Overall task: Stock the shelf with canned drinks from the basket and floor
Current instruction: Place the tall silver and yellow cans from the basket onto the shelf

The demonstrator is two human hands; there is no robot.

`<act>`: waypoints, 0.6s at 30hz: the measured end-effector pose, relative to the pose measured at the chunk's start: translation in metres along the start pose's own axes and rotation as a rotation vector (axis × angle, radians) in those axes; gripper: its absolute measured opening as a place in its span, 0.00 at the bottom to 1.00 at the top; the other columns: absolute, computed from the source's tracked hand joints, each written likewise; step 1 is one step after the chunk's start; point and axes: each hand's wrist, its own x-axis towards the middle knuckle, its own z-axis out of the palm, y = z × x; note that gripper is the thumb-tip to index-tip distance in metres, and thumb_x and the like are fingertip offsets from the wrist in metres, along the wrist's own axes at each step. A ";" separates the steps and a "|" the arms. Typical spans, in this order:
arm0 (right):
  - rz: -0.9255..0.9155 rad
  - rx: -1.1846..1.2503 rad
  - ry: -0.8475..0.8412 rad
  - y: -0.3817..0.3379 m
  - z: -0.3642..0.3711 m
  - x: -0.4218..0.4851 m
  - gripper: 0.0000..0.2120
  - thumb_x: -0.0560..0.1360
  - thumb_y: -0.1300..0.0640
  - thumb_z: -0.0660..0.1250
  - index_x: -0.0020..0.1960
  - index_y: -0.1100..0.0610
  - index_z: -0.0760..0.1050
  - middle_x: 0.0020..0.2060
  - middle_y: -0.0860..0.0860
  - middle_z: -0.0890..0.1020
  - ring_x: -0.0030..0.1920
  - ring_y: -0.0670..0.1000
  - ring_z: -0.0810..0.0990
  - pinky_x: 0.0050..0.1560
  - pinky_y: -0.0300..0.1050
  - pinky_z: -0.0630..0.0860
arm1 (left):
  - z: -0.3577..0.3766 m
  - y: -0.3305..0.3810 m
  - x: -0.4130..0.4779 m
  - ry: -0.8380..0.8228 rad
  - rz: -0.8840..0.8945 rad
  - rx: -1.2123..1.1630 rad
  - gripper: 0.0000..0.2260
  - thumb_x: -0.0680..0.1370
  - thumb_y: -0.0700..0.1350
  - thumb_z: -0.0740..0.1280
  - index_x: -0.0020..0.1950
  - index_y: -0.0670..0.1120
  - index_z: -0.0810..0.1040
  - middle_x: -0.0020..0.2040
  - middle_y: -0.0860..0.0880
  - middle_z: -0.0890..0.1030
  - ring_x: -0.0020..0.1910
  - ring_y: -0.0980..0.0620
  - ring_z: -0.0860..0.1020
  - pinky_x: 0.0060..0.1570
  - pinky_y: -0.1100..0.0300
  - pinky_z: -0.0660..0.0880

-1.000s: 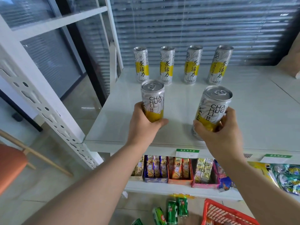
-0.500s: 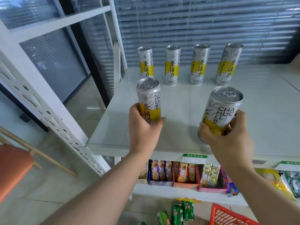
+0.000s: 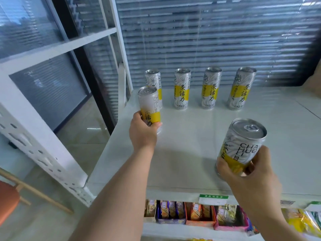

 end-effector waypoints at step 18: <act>-0.001 0.043 -0.007 -0.007 0.044 0.014 0.28 0.60 0.51 0.80 0.53 0.44 0.68 0.40 0.30 0.79 0.39 0.44 0.82 0.40 0.46 0.74 | 0.023 -0.006 0.062 -0.064 0.076 0.016 0.22 0.66 0.46 0.78 0.55 0.44 0.75 0.50 0.49 0.82 0.43 0.53 0.77 0.42 0.64 0.66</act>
